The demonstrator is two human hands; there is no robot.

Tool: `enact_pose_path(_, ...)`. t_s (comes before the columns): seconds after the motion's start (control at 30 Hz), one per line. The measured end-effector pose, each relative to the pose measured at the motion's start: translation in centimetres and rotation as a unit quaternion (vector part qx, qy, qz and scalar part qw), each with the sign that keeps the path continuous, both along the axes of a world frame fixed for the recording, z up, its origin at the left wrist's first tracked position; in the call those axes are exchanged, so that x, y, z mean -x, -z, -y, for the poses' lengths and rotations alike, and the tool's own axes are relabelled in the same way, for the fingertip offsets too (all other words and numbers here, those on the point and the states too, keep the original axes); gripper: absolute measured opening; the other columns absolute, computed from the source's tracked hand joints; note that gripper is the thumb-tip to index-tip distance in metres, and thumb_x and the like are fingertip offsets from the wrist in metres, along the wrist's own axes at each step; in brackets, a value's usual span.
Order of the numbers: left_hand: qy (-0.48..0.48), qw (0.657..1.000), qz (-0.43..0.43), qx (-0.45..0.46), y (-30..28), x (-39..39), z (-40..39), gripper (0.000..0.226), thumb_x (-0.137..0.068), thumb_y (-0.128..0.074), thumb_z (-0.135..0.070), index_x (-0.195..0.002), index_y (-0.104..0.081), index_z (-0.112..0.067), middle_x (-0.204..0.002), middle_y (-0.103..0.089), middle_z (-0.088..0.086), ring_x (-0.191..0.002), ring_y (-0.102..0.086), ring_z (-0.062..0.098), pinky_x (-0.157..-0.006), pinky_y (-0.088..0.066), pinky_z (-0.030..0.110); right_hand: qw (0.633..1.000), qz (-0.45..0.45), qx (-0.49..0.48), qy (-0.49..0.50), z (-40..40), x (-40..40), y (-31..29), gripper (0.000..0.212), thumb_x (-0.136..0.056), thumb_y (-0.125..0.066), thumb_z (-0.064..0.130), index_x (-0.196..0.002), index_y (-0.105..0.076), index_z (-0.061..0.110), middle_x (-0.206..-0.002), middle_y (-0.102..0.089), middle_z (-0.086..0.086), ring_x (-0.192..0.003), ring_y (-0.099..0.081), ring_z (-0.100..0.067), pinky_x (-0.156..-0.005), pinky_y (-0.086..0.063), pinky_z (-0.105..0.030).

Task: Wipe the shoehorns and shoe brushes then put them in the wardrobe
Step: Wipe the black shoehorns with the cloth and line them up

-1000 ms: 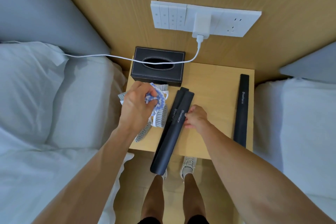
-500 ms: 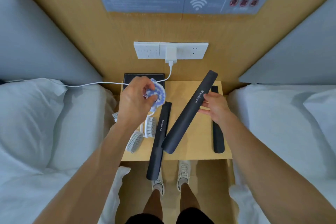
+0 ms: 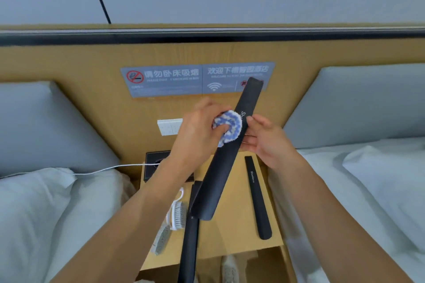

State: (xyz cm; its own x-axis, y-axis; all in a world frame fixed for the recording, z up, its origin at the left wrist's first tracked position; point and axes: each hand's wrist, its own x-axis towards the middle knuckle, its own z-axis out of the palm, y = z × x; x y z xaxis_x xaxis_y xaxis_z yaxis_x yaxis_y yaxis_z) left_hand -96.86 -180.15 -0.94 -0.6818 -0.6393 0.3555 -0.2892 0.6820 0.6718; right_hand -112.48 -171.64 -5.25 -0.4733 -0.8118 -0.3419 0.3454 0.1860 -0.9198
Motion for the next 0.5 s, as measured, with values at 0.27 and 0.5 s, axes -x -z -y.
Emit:
enact_pose_path(0.27,-0.005,0.992,-0.037,0.118,-5.0,1.1,1.7,0.034,-0.085,-0.058,0.007,-0.113,-0.071,-0.008,-0.116,-0.061,0.009,-0.101,-0.056,0.022,-0.08,-0.043,0.025,0.993,-0.049,0.074,-0.078,0.4,-1.2,-5.1,0.026,-0.106,-0.045,0.024,-0.122,-0.065,0.03,-0.114,-0.074,-0.003,-0.098,-0.072,-0.021,-0.08,-0.06,-0.037)
enact_pose_path(0.5,-0.027,0.987,-0.06,0.149,-5.2,0.3,1.2,0.023,-0.077,-0.066,0.011,-0.094,-0.074,-0.002,-0.093,-0.07,0.011,-0.09,-0.061,0.029,-0.074,-0.044,0.032,0.982,-0.017,0.111,-0.15,0.1,-1.3,-6.4,0.031,-0.106,-0.041,0.024,-0.128,-0.062,0.031,-0.126,-0.069,-0.008,-0.11,-0.069,-0.034,-0.081,-0.06,-0.041)
